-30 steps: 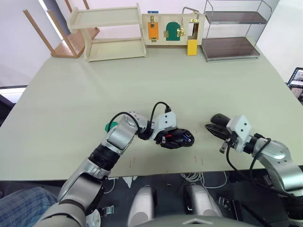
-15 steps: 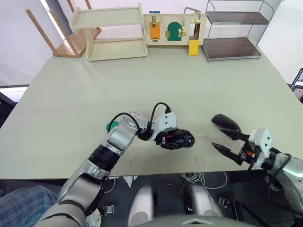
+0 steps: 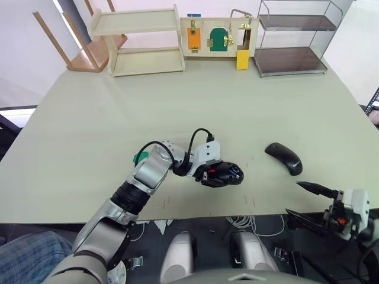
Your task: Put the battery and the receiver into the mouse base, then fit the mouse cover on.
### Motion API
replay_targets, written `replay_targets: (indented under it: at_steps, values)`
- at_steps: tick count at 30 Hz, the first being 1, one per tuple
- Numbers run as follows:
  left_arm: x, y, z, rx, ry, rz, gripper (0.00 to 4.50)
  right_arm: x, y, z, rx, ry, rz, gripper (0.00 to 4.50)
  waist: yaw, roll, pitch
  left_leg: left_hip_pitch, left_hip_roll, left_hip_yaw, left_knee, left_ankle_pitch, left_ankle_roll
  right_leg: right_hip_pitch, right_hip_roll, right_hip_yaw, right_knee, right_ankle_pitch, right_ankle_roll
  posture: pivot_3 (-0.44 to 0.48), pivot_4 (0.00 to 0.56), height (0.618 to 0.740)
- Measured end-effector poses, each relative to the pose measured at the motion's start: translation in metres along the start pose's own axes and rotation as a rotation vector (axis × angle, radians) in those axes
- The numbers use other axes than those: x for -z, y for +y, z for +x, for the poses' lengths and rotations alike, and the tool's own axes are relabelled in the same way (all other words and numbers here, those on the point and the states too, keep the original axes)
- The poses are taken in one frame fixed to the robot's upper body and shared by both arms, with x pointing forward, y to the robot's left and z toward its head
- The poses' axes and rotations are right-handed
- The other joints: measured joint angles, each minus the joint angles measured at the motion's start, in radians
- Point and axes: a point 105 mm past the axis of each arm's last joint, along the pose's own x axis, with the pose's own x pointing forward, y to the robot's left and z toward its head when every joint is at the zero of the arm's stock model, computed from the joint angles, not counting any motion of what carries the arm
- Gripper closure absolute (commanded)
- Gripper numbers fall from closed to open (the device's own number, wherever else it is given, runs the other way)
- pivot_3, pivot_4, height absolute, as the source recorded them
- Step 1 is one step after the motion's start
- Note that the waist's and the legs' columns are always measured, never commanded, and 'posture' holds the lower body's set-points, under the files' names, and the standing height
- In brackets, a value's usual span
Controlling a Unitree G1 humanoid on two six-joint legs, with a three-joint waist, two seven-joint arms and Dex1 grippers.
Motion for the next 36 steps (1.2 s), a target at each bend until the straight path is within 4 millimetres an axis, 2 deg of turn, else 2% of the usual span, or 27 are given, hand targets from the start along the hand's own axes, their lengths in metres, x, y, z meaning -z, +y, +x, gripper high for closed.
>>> replay_targets:
  at_steps: [7,9,11,15,19,24,30,36]
  values:
    - [0.000,-0.001,0.000,0.000,-0.003,0.010,1.47,0.004,-0.001,-0.011,-0.007,-0.005,-0.038,0.04,0.001,0.001,0.000,0.000,0.000,0.000,0.000,0.000,0.000,0.000,0.000,0.000,0.000,0.000,0.000,0.000,0.150,0.740]
    - [0.000,0.000,0.001,-0.002,-0.004,0.011,0.47,0.003,-0.001,-0.011,-0.013,-0.011,-0.048,0.00,0.001,0.001,0.000,0.000,0.000,0.000,0.000,0.000,0.000,0.000,0.000,0.000,0.000,0.000,0.000,0.000,0.150,0.740]
    - [0.000,-0.002,0.001,0.006,-0.008,0.010,0.04,0.003,-0.002,-0.011,-0.015,-0.014,-0.051,0.00,0.002,0.001,0.000,0.000,0.000,0.000,0.000,0.000,0.000,0.000,-0.001,0.000,0.000,0.000,0.000,0.000,0.150,0.740]
    - [-0.002,-0.002,0.003,0.001,-0.021,0.008,0.04,0.002,-0.004,-0.009,-0.024,-0.022,-0.057,0.00,0.003,0.001,0.000,0.000,-0.001,0.000,0.000,0.000,0.000,0.000,-0.001,0.000,0.000,0.000,0.000,0.000,0.150,0.740]
    - [-0.001,-0.002,-0.004,-0.014,-0.046,-0.001,0.04,0.000,-0.004,-0.007,-0.030,-0.036,-0.067,0.00,0.001,0.003,0.002,0.000,-0.001,0.000,0.000,0.000,0.000,0.000,-0.001,0.000,0.000,0.000,0.000,0.000,0.150,0.740]
    - [-0.006,-0.001,-0.020,-0.046,-0.089,0.012,0.04,0.000,-0.003,-0.006,-0.034,-0.048,-0.072,0.00,0.002,0.005,0.003,0.000,-0.001,0.000,0.000,0.000,0.000,0.000,-0.002,0.000,0.000,0.000,0.000,0.000,0.150,0.740]
    - [-0.026,-0.004,-0.043,-0.071,-0.199,0.051,0.04,-0.002,-0.004,-0.003,-0.044,-0.059,-0.080,0.00,0.003,0.005,0.004,0.000,-0.001,0.001,0.000,0.000,0.000,0.000,-0.002,0.000,0.000,0.000,0.000,0.000,0.150,0.740]
    - [-0.027,-0.014,-0.068,-0.075,-0.282,0.039,0.04,-0.008,-0.012,0.001,-0.020,-0.095,-0.079,0.00,0.000,0.007,0.005,0.000,0.000,0.001,0.000,0.000,0.000,0.000,-0.002,0.000,0.000,0.000,0.000,0.000,0.150,0.740]
